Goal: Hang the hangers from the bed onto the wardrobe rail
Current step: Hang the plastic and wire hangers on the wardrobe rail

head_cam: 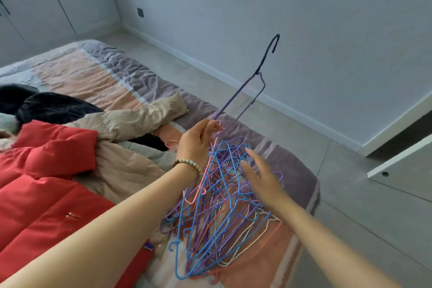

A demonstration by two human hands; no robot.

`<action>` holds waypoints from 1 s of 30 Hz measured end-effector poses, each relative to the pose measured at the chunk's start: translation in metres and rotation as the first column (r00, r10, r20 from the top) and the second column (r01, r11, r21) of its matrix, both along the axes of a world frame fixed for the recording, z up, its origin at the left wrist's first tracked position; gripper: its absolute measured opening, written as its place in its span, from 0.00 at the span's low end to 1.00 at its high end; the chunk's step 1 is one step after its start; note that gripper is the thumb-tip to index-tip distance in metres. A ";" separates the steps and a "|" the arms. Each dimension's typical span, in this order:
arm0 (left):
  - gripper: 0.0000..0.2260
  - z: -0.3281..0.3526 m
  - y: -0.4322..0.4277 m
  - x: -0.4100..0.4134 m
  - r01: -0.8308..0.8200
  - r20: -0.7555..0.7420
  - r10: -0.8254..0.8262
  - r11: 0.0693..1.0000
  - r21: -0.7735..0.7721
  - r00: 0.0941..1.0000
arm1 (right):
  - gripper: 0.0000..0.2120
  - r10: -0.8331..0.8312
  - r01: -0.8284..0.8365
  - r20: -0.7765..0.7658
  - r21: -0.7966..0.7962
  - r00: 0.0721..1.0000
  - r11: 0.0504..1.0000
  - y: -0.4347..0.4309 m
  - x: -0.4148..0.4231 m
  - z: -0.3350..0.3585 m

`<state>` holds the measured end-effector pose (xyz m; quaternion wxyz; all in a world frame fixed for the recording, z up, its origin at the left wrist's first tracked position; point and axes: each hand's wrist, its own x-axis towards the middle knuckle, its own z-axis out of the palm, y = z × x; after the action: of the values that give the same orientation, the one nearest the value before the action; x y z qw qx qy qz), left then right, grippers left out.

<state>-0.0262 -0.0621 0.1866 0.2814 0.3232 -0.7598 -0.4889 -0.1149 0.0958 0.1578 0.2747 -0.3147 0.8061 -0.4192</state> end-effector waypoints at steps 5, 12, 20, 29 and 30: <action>0.15 0.123 0.057 -0.042 0.267 -0.124 -0.256 0.960 0.080 0.959 | 0.22 -0.211 0.197 -0.012 -0.312 0.977 0.929 0.029 -0.034 0.158; 0.18 0.283 0.169 -0.082 0.664 -0.206 -0.639 0.744 0.080 0.741 | 0.14 -0.328 0.278 -0.036 -0.445 0.944 0.851 0.147 -0.048 0.328; 0.20 0.439 0.329 -0.091 0.899 -0.183 -0.909 0.404 -0.169 0.374 | 0.12 -0.645 0.426 -0.179 -0.617 0.743 0.662 0.329 -0.009 0.472; 0.21 0.535 0.546 -0.063 0.910 -0.140 -0.990 0.042 -0.413 -0.018 | 0.13 -0.871 0.493 -0.177 -0.765 0.459 0.415 0.540 0.077 0.549; 0.21 0.541 0.570 -0.057 0.911 -0.148 -0.987 0.009 -0.413 -0.057 | 0.13 -0.889 0.496 -0.165 -0.779 0.427 0.384 0.562 0.087 0.554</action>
<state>-0.0835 0.5082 0.7277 0.0360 -0.4366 -0.7304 -0.5239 -0.0277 0.6580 0.7117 -0.3165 -0.1007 0.7091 -0.6219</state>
